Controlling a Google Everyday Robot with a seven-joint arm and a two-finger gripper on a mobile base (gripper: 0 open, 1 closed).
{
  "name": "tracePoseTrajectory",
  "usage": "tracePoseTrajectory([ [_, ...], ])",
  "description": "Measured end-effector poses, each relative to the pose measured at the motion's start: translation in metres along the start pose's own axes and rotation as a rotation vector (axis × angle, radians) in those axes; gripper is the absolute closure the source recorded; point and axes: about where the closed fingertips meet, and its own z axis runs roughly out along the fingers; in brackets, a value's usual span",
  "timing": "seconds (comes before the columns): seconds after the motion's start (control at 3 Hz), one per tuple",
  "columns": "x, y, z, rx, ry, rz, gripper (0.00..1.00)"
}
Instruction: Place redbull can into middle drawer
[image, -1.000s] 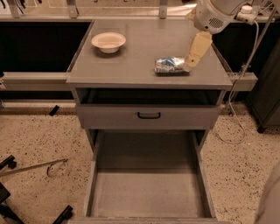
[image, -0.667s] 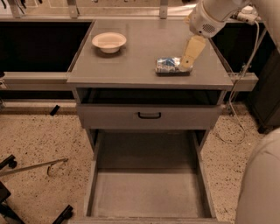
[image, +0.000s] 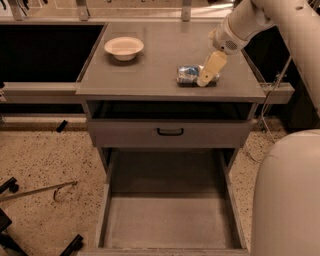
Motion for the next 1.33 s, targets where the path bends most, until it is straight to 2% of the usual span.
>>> tracePoseTrajectory([
  [0.33,0.003,0.002,0.027,-0.046,-0.047,0.046,0.0],
  [0.67,-0.002,0.005,0.047,-0.088,-0.068,0.059,0.0],
  [1.33,-0.001,0.004,0.048,-0.088,-0.069,0.059,0.42],
])
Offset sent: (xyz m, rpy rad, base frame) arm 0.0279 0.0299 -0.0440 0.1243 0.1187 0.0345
